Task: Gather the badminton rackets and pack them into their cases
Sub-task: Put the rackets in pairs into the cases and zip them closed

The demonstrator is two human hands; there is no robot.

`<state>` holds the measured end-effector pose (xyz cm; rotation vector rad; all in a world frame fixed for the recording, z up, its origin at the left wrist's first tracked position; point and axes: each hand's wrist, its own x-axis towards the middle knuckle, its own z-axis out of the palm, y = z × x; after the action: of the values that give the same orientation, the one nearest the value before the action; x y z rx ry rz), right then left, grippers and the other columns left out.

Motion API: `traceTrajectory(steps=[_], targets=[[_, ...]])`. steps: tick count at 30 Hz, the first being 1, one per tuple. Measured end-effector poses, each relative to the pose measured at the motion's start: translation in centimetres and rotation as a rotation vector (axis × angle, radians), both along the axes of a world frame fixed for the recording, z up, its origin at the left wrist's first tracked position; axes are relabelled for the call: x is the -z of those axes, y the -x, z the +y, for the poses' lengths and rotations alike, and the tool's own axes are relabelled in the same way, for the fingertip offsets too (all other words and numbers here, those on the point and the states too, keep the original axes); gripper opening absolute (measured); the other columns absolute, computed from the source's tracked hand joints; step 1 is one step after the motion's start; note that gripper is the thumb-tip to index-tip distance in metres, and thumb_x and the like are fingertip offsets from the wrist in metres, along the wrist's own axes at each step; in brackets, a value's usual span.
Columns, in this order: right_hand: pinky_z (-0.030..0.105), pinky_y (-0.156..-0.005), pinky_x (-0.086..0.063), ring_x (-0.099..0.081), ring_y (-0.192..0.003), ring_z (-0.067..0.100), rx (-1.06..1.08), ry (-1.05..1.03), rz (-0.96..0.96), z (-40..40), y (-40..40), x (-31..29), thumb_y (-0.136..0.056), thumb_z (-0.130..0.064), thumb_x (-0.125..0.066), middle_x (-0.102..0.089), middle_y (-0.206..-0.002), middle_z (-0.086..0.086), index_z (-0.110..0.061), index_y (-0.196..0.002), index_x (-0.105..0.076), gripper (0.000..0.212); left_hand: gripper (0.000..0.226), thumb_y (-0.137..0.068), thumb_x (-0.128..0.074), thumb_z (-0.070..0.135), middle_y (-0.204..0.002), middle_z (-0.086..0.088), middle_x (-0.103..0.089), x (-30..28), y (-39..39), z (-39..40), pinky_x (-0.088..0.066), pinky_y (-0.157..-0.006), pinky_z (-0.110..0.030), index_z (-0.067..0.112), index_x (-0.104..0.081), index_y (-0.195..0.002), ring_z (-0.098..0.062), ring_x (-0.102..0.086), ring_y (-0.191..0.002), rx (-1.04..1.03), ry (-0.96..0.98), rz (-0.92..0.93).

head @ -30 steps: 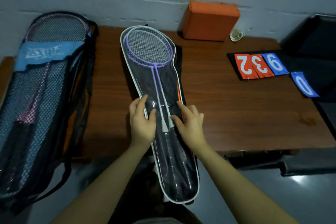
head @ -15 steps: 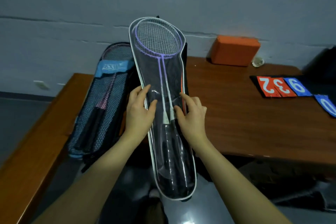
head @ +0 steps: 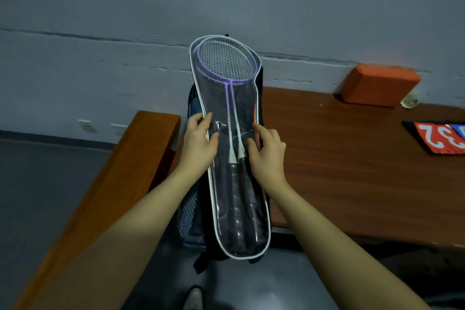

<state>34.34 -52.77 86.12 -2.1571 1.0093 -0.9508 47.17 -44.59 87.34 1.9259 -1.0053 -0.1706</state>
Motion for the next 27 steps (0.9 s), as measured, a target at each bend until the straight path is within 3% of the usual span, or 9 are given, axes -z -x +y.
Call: traceTrajectory(steps=[2, 6, 10, 14, 19, 21, 23, 25, 27], targets=[[0.024, -0.076, -0.022, -0.043, -0.087, 0.013, 0.028, -0.039, 0.000, 1.2, -2.3, 0.6, -0.089, -0.009, -0.055, -0.046, -0.093, -0.002, -0.009, -0.127, -0.052, 0.038, 0.052, -0.090, -0.055, 0.011, -0.139, -0.010, -0.036, 0.9, -2.8, 0.5, -0.027, -0.104, -0.021, 0.008, -0.038, -0.139, -0.020, -0.036, -0.128, 0.021, -0.028, 0.014], [0.022, -0.080, -0.023, -0.044, -0.089, 0.012, 0.080, -0.146, 0.059, 2.7, -5.1, 2.2, -0.091, -0.011, -0.054, -0.050, -0.098, 0.003, -0.011, -0.129, -0.050, 0.038, 0.051, -0.090, -0.055, 0.010, -0.139, -0.011, -0.037, 3.1, -6.2, 1.2, -0.023, -0.101, -0.015, 0.006, -0.038, -0.138, -0.020, -0.036, -0.128, 0.074, -0.078, 0.055], [0.033, -0.094, -0.030, -0.049, -0.105, 0.028, 0.111, -0.246, 0.162, 2.8, -6.2, 3.9, -0.092, -0.013, -0.052, -0.052, -0.113, 0.010, -0.013, -0.133, -0.045, 0.042, 0.051, -0.092, -0.051, 0.009, -0.141, -0.011, -0.033, 5.8, -7.3, 1.2, -0.021, -0.100, -0.012, 0.006, -0.035, -0.140, -0.020, -0.036, -0.128, 0.092, -0.124, 0.133], [0.041, -0.102, -0.034, -0.047, -0.114, 0.030, 0.130, -0.319, 0.226, 1.8, -6.3, 4.7, -0.091, -0.013, -0.052, -0.049, -0.124, 0.013, -0.015, -0.137, -0.040, 0.048, 0.051, -0.092, -0.050, 0.006, -0.141, -0.011, -0.029, 7.4, -6.6, 1.6, -0.015, -0.095, -0.002, 0.006, -0.032, -0.140, -0.012, -0.034, -0.124, 0.098, -0.100, 0.148], [0.041, -0.096, -0.038, -0.051, -0.100, 0.027, 0.074, -0.248, 0.237, 1.6, -6.2, 5.0, -0.092, -0.015, -0.053, -0.046, -0.113, 0.006, -0.014, -0.138, -0.039, 0.049, 0.051, -0.091, -0.052, 0.009, -0.141, -0.011, -0.029, 8.7, -6.9, 1.8, -0.014, -0.096, -0.001, 0.007, -0.034, -0.140, -0.016, -0.036, -0.126, 0.087, -0.106, 0.132], [0.040, -0.094, -0.038, -0.051, -0.098, 0.028, 0.081, -0.232, 0.260, 1.6, -5.9, 5.5, -0.094, -0.018, -0.050, -0.046, -0.113, 0.007, -0.015, -0.138, -0.038, 0.046, 0.052, -0.092, -0.052, 0.010, -0.142, -0.010, -0.028, 9.0, -7.1, 1.9, -0.019, -0.101, -0.007, 0.009, -0.034, -0.140, -0.018, -0.034, -0.128, 0.105, -0.129, 0.106], [0.035, -0.088, -0.033, -0.050, -0.099, 0.029, 0.087, -0.216, 0.311, 1.4, -5.6, 6.1, -0.096, -0.022, -0.047, -0.046, -0.116, 0.009, -0.015, -0.139, -0.037, 0.045, 0.052, -0.092, -0.052, 0.014, -0.146, -0.009, -0.026, 9.5, -7.3, 1.7, -0.023, -0.109, -0.024, 0.011, -0.033, -0.140, -0.024, -0.031, -0.132, 0.112, -0.202, 0.078], [0.032, -0.083, -0.026, -0.048, -0.098, 0.031, 0.093, -0.209, 0.399, 1.3, -5.5, 6.6, -0.097, -0.028, -0.043, -0.044, -0.120, 0.010, -0.015, -0.140, -0.034, 0.046, 0.053, -0.092, -0.052, 0.020, -0.152, -0.009, -0.017, 10.3, -7.6, 1.4, -0.019, -0.113, -0.038, 0.010, -0.032, -0.140, -0.029, -0.022, -0.138, 0.104, -0.327, -0.008], [0.037, -0.087, -0.025, -0.046, -0.106, 0.033, 0.103, -0.163, 0.552, 1.3, -5.3, 7.2, -0.098, -0.037, -0.038, -0.041, -0.128, 0.012, -0.018, -0.141, -0.033, 0.048, 0.053, -0.094, -0.048, 0.028, -0.155, -0.009, -0.010, 10.9, -8.0, 1.2, -0.011, -0.115, -0.043, 0.009, -0.033, -0.140, -0.028, -0.008, -0.142, 0.118, -0.457, -0.187]])
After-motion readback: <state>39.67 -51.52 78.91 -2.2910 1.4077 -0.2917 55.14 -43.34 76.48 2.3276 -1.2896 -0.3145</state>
